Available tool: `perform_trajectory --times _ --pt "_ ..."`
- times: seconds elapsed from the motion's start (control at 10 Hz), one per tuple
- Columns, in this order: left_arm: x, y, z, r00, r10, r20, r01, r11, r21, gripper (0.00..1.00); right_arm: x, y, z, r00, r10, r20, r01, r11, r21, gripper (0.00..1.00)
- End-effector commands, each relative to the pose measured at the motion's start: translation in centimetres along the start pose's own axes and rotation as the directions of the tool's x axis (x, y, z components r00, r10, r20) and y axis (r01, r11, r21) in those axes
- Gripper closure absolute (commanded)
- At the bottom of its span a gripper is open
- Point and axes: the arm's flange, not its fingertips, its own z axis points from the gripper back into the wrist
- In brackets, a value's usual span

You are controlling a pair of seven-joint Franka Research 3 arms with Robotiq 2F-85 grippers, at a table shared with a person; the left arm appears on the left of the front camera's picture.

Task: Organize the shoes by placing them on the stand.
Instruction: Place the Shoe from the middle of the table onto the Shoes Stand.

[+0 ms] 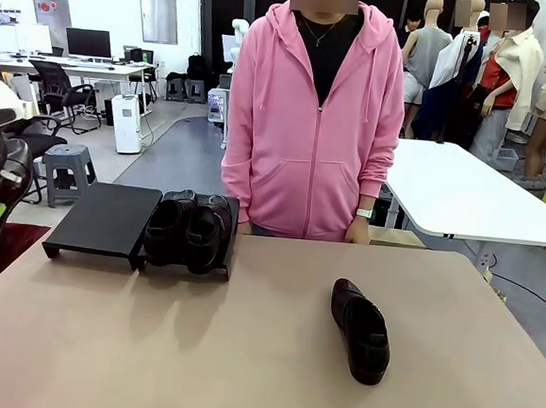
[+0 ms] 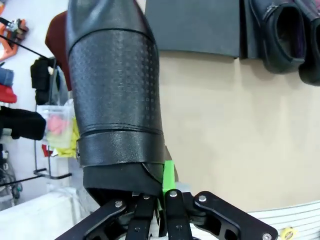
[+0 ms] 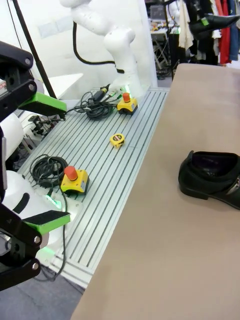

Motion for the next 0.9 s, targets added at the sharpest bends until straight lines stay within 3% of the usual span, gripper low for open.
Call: perform_trajectory --times 0.0,0.1,0.3,0.4,0.5,0.8 --pt "11.6 0.6 -2.9 0.995 -0.093 -0.031 0.093 0.996 0.006 1.0 -0.1 0.1 0.4 1.0 -0.015 -0.01 0.015 1.0 -0.006 0.0" --pt "16.5 -0.2 -5.3 0.992 -0.127 0.004 0.127 0.992 -0.006 1.0 -0.1 0.1 0.4 1.0 -0.015 -0.01 0.015 1.0 -0.006 0.0" --pt "21.6 -2.6 -10.1 0.977 -0.198 0.076 0.2 0.98 -0.023 1.0 -0.1 0.1 0.4 1.0 -0.015 -0.01 0.015 1.0 -0.006 0.0" --pt "22.8 -3.7 -12.8 0.982 -0.149 0.115 0.143 0.988 0.056 1.0 -0.1 0.1 0.4 1.0 -0.015 -0.01 0.015 1.0 -0.006 0.0" --pt "23.1 -4.5 -15.1 0.979 -0.151 0.139 0.143 0.988 0.065 1.0 -0.1 0.1 0.4 1.0 -0.015 -0.01 0.015 1.0 -0.006 0.0" --pt "22.5 -5.7 -17.9 0.987 -0.136 0.084 0.129 0.988 0.089 1.0 -0.1 0.1 0.4 1.0 -0.015 -0.01 0.015 1.0 -0.006 0.0"
